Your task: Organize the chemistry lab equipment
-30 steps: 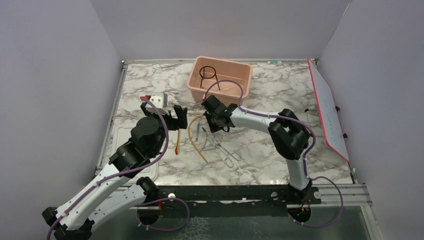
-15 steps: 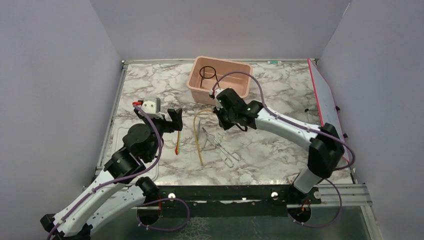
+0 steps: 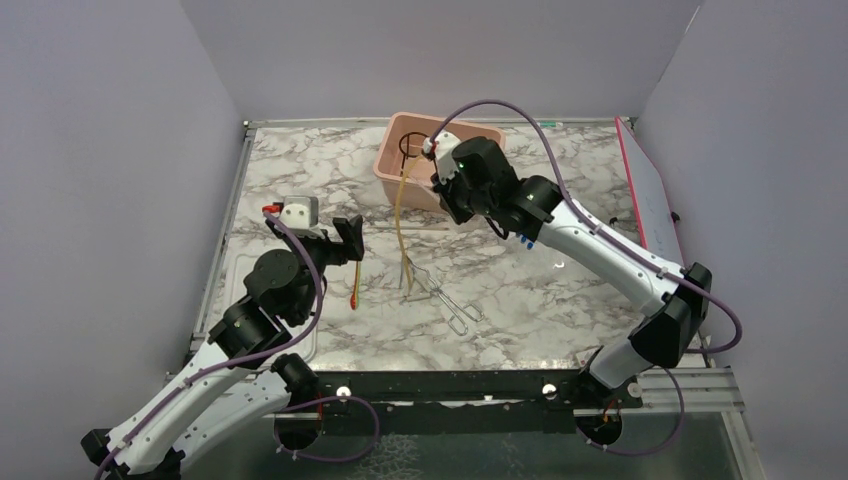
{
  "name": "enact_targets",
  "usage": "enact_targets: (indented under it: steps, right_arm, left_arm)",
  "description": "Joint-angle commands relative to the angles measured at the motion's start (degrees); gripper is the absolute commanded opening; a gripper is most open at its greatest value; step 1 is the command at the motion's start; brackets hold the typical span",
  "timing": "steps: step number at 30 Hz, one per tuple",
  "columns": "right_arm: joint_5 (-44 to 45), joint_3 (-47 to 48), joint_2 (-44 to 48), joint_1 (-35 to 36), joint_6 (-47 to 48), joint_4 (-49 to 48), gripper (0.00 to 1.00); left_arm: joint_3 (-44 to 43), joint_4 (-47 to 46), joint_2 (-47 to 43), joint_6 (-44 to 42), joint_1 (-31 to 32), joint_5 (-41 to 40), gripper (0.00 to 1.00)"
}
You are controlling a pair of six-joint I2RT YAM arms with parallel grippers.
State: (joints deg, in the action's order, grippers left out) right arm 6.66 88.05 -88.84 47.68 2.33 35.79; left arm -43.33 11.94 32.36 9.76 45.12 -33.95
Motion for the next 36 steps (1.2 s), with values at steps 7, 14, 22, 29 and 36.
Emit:
enact_targets:
  steps: [7,14,22,29,36]
  right_arm:
    - [-2.27,3.35,-3.69,-3.98,5.87,-2.51,0.08]
    - [-12.25,-0.17,-1.26,-4.11,7.46,-5.24,0.07]
    - [-22.61,-1.90,-0.55,-4.05,12.22,-0.11,0.08]
    - [-13.13,-3.19,-3.20,-4.00,14.01,6.93,0.08]
    - [-2.66,-2.11,-3.89,-4.00,16.38,11.11,0.09]
  left_arm:
    - [0.54,-1.45,1.30,0.11,0.14,0.06,0.85]
    - [-1.72,-0.25,6.71,4.14,0.12,6.46,0.87]
    - [-3.59,-0.41,11.41,7.55,0.11,6.44,0.88]
    - [-3.50,-0.35,10.42,6.89,0.14,3.31,0.88]
    - [-3.53,-0.39,9.49,5.50,0.14,1.27,0.88]
